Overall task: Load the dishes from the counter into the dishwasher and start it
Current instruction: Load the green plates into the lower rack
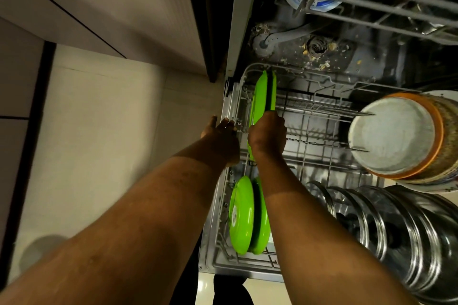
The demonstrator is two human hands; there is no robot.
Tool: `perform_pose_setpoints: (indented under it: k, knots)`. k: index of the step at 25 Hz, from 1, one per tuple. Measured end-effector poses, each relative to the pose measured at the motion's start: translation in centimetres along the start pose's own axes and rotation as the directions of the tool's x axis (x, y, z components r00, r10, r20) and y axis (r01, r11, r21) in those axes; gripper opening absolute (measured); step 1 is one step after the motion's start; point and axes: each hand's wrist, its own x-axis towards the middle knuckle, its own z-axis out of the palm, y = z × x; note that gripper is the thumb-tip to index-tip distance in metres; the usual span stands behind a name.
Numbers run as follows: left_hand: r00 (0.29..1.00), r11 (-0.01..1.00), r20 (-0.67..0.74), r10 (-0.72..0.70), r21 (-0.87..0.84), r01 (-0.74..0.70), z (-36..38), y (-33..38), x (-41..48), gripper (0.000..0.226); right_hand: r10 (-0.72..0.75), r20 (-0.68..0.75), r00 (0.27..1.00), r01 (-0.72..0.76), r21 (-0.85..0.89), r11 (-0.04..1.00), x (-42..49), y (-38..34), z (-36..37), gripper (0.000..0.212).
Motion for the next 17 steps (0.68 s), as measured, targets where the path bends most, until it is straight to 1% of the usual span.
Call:
perform_pose_setpoints:
  k: [3,6,8,11,13,15,17]
  knots:
    - [0.999,0.999,0.027,0.024,0.032,-0.024,-0.5,0.1,-0.4,0.074,-0.021,-0.011,1.000,0.020,-0.034,0.999,-0.3,0.1,0.2,0.024]
    - [0.999,0.999,0.051,0.009,0.049,-0.011,-0.4,0.0,-0.2,0.073,-0.028,-0.052,0.998,0.024,-0.078,0.997,-0.4,-0.1,0.2,0.026]
    - [0.999,0.999,0.038,0.013,0.032,-0.014,-0.5,0.0,-0.4,0.073,-0.045,-0.086,0.995,0.034,-0.121,0.992,-0.9,0.0,0.1,0.025]
    - [0.999,1.000,0.022,-0.030,0.004,0.029,-0.3,0.5,-0.9,0.078,-0.075,-0.129,0.989,0.053,-0.165,0.985,-2.1,0.7,0.1,0.022]
    - [0.998,0.997,-0.008,-0.069,-0.033,0.069,0.3,1.0,-1.3,0.083,-0.089,-0.188,0.978,0.060,-0.158,0.986,-2.7,1.6,0.0,0.023]
    - [0.995,0.992,-0.047,-0.089,-0.097,0.084,0.9,1.3,-1.9,0.086,-0.125,-0.225,0.966,0.098,-0.130,0.987,-3.1,2.7,0.2,0.026]
    - [0.993,0.990,-0.075,-0.089,-0.118,0.079,1.5,1.4,-2.8,0.088,-0.168,-0.174,0.970,0.151,-0.103,0.983,-3.6,3.9,0.6,0.026]
